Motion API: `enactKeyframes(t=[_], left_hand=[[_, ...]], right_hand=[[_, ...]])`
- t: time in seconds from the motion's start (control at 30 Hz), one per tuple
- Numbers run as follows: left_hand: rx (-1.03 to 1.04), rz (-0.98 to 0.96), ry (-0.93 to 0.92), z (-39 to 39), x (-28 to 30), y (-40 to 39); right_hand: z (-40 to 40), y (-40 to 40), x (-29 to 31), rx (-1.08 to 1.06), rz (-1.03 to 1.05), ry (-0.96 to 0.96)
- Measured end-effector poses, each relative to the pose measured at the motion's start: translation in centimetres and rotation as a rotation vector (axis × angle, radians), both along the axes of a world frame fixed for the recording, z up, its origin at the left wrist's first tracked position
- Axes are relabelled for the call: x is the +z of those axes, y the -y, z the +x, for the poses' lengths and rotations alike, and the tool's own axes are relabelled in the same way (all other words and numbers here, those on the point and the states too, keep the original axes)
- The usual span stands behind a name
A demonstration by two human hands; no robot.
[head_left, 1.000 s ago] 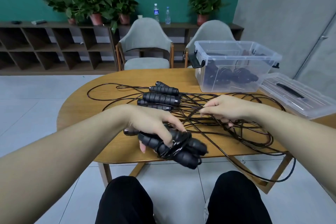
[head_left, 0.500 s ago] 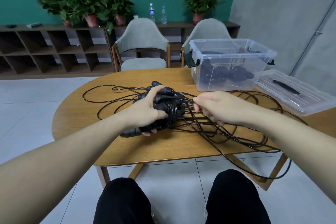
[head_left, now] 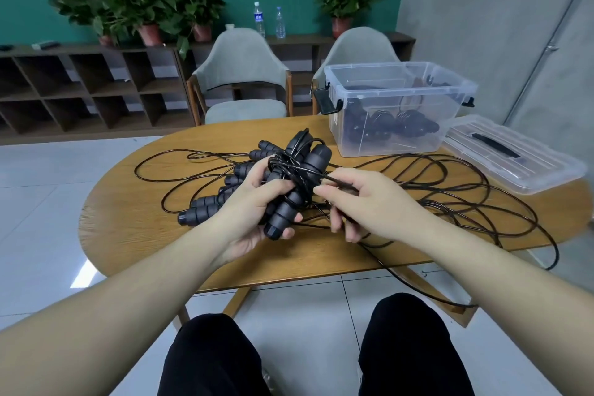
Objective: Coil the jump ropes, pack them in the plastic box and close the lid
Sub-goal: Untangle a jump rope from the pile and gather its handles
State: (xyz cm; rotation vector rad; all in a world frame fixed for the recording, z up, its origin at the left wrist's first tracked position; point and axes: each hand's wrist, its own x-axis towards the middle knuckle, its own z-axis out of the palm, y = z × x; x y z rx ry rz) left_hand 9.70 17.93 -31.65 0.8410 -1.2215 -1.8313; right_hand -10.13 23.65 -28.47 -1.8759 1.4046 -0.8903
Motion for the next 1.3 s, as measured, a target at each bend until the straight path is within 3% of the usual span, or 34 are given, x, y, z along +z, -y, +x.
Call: enactKeyframes(t=[0.23, 0.47, 0.57, 0.67, 0.8, 1.0, 1.1, 1.3], left_hand=[[-0.087, -0.022, -0.011, 0.3, -0.1, -0.5], [-0.249, 0.029, -0.02, 0.5, -0.2, -0.9], [-0.263, 0.037, 0.038, 0.4, -0.2, -1.2], [-0.161, -0.001, 0.218, -0.5, 0.2, -1.6], [-0.117, -0.021, 0.306, -1.5, 0.7, -1.5], [-0.049, -0.027, 0.345, -1.6, 0.0, -1.4], [0.037, -0.044, 0.264, -1.8, 0.0, -1.5], [0.074, -0.155, 0.209, -1.8, 0.3, -1.9]], right_hand=[[-1.3, -0.2, -0.3, 0.01, -0.215, -0.168], [-2.7, -0.1, -1.0, -0.007, -0.705, -0.696], [-3.6, 0.0, -0.8, 0.064, -0.772, -0.853], [-3.8, 0.2, -1.1, 0.159, -0.837, -0.977], [-4.4, 0.9, -1.6, 0.321, -0.839, -1.029], [-5.6, 0.0, -1.0, 0.085, -0.92, -1.166], [-5.2, -0.3, -1.3, -0.01, -0.766, -1.072], [-4.6, -1.9, -1.5, -0.182, -0.318, -0.512]])
